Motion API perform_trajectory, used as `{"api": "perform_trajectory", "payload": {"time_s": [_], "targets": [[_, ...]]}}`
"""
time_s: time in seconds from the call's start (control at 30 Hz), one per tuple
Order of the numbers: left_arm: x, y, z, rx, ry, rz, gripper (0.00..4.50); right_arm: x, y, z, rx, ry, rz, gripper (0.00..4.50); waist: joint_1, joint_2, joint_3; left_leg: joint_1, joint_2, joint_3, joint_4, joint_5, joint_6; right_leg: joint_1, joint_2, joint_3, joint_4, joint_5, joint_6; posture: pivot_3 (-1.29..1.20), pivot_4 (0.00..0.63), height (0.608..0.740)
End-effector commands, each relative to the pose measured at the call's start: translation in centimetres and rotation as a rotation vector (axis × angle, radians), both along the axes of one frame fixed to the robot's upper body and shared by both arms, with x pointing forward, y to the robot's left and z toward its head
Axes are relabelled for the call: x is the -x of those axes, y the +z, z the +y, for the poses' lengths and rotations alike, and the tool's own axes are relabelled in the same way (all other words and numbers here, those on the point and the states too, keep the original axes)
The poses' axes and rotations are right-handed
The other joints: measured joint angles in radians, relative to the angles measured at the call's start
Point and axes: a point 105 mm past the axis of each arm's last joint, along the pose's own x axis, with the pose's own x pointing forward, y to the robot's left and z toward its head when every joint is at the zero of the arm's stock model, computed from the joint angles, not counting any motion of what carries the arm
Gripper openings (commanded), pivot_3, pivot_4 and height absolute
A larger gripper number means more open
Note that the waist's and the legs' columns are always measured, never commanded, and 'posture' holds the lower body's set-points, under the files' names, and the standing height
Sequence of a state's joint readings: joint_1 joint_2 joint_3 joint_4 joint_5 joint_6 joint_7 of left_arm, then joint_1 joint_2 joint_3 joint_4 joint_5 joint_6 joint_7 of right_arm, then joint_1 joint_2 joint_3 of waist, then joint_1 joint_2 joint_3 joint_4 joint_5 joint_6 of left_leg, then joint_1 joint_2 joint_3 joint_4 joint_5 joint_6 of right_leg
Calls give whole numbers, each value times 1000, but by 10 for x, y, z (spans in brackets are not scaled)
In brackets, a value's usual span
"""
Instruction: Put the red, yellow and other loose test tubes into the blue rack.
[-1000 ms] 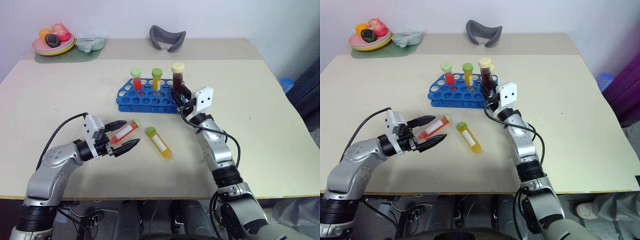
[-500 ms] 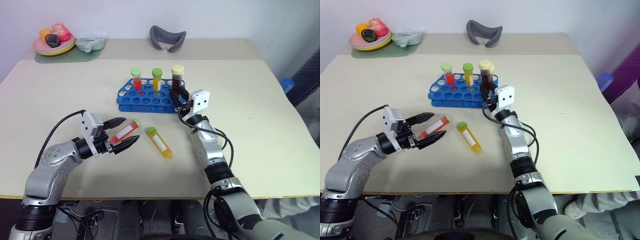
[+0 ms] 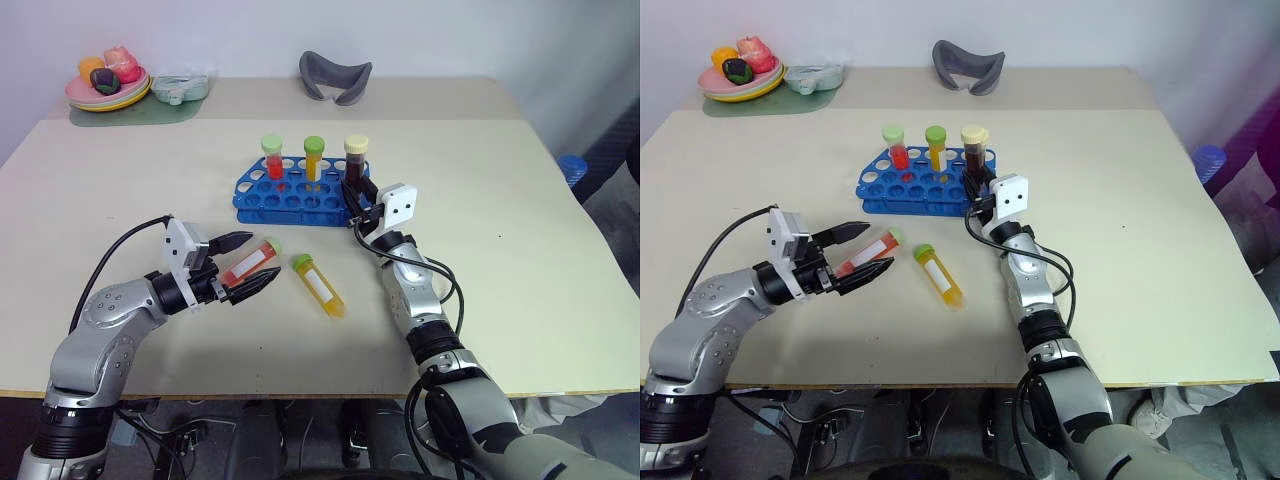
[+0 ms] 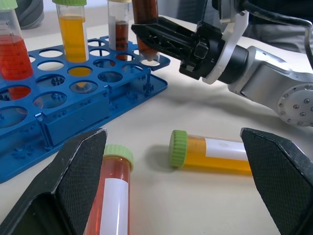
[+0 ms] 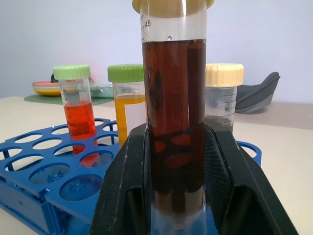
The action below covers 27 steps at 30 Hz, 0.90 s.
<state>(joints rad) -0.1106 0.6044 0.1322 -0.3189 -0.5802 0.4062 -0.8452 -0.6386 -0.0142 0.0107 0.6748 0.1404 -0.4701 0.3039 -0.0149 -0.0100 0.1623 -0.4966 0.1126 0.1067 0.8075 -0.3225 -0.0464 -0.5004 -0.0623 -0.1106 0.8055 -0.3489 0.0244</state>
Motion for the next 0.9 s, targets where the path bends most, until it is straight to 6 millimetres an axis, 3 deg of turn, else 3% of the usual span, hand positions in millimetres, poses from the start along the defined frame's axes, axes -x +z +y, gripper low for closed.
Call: {"api": "perform_trajectory", "payload": {"time_s": [0.03,0.57,0.8,0.9], "targets": [[3,14,-4,11,-21,-51,4500,-3,15,0,-24,-15,-50,812,-1,0,0,0,0,0,0,0,0,0,0,0,0,0,0,0,150,666],[3,14,-4,12,-21,-50,4500,-3,2,-7,-58,-23,-2,812,0,0,0,0,0,0,1,0,0,0,0,0,1,0,0,0,150,666],[2,14,-5,13,-23,-49,4500,0,11,-4,-48,2,-42,4299,0,0,0,0,0,0,1,0,-1,0,0,0,1,0,0,0,150,666],[3,13,-4,13,-21,-48,4500,5,23,-2,-32,9,-98,4462,0,0,0,0,0,0,1,0,0,0,0,0,1,0,0,0,150,666]]}}
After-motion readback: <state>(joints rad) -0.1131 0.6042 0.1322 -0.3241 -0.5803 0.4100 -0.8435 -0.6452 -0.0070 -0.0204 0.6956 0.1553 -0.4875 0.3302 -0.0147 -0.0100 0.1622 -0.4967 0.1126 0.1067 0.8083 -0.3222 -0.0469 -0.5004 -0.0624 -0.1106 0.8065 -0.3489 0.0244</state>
